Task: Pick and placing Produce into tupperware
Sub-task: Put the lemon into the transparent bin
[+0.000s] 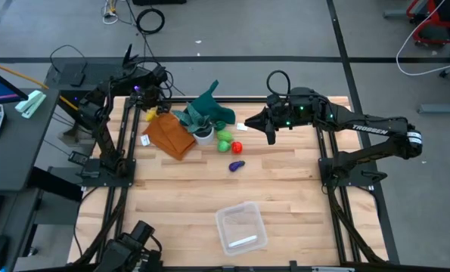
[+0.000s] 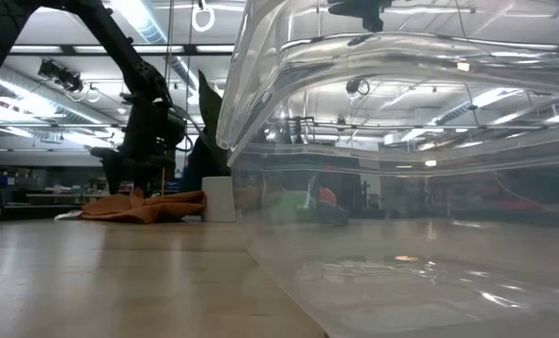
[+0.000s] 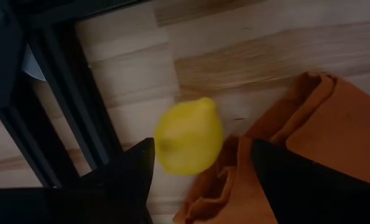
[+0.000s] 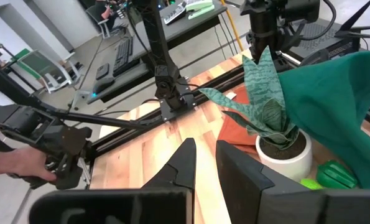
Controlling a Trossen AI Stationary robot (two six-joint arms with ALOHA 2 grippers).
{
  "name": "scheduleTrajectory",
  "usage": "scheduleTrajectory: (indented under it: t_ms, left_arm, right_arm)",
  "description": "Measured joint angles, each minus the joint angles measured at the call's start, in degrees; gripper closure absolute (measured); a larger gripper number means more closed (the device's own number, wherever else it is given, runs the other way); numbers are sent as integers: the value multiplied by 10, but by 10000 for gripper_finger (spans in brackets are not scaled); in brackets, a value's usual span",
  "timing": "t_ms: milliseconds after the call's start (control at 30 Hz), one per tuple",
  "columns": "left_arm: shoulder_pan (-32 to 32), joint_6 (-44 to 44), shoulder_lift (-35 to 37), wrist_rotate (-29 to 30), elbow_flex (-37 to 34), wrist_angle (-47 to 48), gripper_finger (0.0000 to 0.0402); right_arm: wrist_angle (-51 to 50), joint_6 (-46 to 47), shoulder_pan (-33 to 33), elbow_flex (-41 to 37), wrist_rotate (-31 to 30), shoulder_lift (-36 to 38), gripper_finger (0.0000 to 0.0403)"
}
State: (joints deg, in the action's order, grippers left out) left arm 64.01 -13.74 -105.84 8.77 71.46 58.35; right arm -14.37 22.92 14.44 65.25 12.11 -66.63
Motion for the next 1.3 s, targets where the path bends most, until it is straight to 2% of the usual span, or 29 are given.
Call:
scheduleTrajectory:
  t_ms: [1033, 1300]
  left_arm:
    - [2, -9, 0, -15, 0, 10, 130]
    - [2, -49, -1, 19, 0, 16, 131]
  right_arm:
    - [0, 1, 0, 0, -1, 0, 373]
    - [0, 1, 0, 0, -1, 0, 373]
